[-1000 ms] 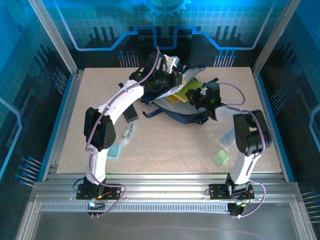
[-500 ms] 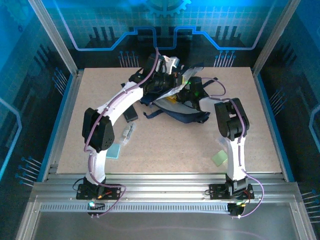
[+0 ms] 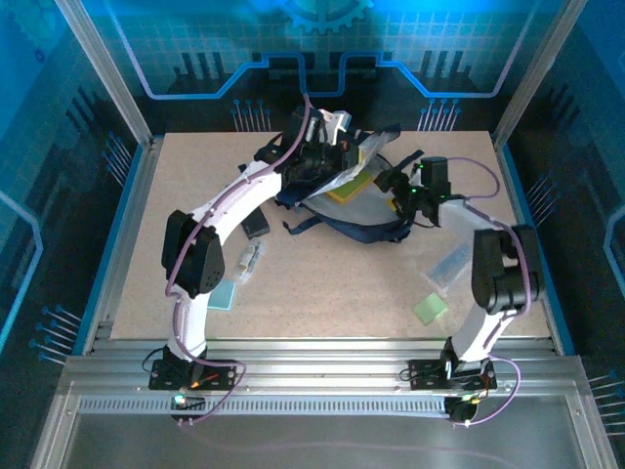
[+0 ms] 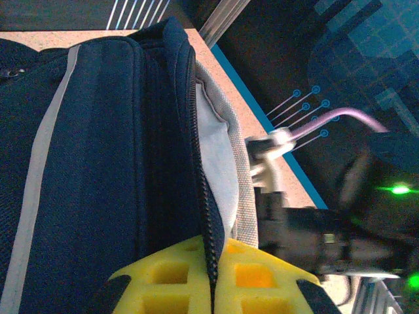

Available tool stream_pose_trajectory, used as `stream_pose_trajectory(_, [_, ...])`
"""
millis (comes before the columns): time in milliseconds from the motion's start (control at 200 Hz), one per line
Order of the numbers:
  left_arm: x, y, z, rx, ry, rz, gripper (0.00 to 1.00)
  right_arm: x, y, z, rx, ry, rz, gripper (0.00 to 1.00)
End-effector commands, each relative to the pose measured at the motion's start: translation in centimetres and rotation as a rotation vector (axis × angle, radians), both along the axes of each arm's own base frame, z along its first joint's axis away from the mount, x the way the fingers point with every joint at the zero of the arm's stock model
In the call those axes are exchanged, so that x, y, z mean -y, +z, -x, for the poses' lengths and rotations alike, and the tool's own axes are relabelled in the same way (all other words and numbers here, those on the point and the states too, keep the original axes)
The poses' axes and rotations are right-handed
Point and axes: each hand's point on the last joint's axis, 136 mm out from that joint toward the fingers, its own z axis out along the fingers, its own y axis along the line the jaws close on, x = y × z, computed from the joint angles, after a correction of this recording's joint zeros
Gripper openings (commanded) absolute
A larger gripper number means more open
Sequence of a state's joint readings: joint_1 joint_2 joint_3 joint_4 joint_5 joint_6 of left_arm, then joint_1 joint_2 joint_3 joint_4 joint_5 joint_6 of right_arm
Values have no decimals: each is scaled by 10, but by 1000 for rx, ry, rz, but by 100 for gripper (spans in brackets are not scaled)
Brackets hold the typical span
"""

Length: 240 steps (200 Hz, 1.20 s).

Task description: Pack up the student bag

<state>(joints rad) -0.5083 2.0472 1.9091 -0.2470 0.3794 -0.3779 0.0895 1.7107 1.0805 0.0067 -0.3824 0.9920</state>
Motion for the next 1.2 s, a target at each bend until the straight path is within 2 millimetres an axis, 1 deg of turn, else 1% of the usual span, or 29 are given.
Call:
stream_pose_trajectory(0, [15, 38, -1, 91, -21, 90, 0, 26, 13, 48, -21, 72, 221, 75])
stream_pose_trajectory(65, [18, 32, 2, 71, -23, 85, 0, 37, 30, 65, 2, 77, 312, 76])
stream_pose_trajectory(105, [19, 28, 3, 56, -20, 85, 6, 43, 39, 75, 6, 70, 354, 77])
stream_pose_trajectory(135, [19, 26, 4, 43, -17, 86, 14, 48, 45, 82, 11, 59, 383, 78])
stream_pose_trajectory(165, [19, 24, 6, 30, -16, 88, 23, 52, 50, 90, 15, 51, 406, 78])
stream_pose_trajectory(185, [18, 23, 7, 21, -15, 89, 32, 54, 54, 94, 19, 46, 419, 78])
stream_pose_trajectory(250, [14, 20, 13, -4, -14, 81, 56, 58, 63, 106, 38, 31, 447, 80])
stream_pose_trajectory(325, [4, 16, 22, -19, 4, 55, 73, 57, 71, 115, 64, 24, 447, 80])
stream_pose_trajectory(350, [-1, 14, 25, -21, 14, 47, 76, 56, 73, 117, 70, 24, 444, 81])
stream_pose_trajectory(445, [-26, 8, 36, -30, 74, 56, 82, 48, 75, 120, 79, 35, 435, 81])
stream_pose_trajectory(490, [-40, 5, 37, -50, 112, 81, 84, 40, 76, 119, 84, 48, 426, 81])
stream_pose_trajectory(540, [-59, -7, 39, -90, 163, 100, 84, 29, 74, 118, 92, 64, 417, 81])
stream_pose_trajectory(625, [-90, -32, 40, -149, 264, 100, 85, 5, 69, 115, 95, 102, 396, 81])
stream_pose_trajectory(705, [-117, -63, 40, -232, 364, 102, 85, -17, 62, 112, 86, 127, 383, 81])
stream_pose_trajectory(790, [-138, -92, 40, -308, 464, 140, 85, -40, 56, 109, 92, 161, 385, 81])
stream_pose_trajectory(890, [-154, -122, 38, -364, 571, 175, 84, -62, 50, 108, 87, 209, 415, 81])
stream_pose_trajectory(965, [-162, -139, 37, -396, 640, 198, 84, -74, 48, 108, 82, 234, 422, 81])
stream_pose_trajectory(1046, [-170, -154, 36, -424, 715, 237, 84, -82, 46, 110, 79, 248, 417, 81])
stream_pose_trajectory(1196, [-189, -181, 36, -454, 866, 266, 84, -89, 44, 115, 76, 261, 416, 81])
